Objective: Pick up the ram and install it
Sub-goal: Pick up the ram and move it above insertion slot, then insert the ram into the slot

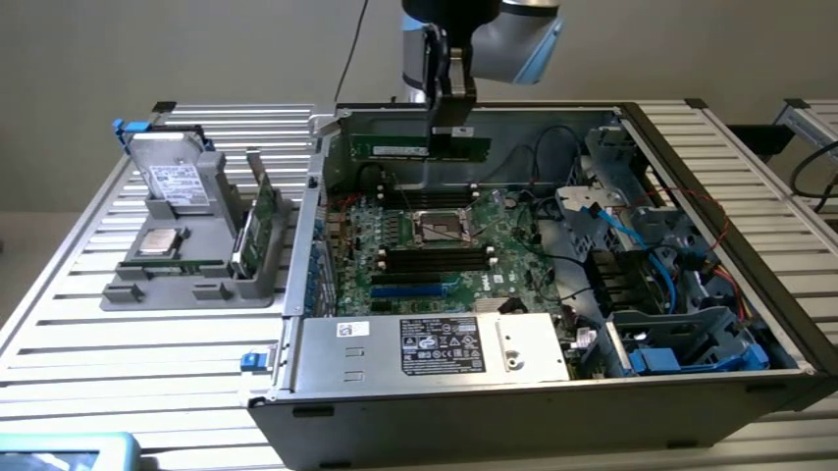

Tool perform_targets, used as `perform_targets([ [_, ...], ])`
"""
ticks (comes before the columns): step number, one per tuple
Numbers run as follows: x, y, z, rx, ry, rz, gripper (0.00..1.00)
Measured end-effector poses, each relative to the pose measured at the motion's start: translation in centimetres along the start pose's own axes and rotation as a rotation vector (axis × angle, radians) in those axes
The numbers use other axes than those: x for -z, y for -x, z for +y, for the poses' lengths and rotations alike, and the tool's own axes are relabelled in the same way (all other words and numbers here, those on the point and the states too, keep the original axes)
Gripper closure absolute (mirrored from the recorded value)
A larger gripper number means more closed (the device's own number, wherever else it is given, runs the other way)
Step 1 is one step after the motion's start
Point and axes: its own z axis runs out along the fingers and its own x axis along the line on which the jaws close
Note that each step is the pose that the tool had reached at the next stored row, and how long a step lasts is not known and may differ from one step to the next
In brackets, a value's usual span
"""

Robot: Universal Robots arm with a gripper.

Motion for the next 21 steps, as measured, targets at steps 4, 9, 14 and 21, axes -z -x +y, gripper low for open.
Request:
perform_targets([
  [4,-0.41,0.7,-0.62,0.000,0.0016,-0.0002,0.86],
  [9,-0.81,2.8,-0.68,0.003,0.0017,0.0000,0.86],
  [14,-1.10,3.7,-0.82,0.009,0.0017,0.0001,0.86],
  [21,-1.65,3.9,-1.23,0.038,0.0001,0.0007,0.86],
])
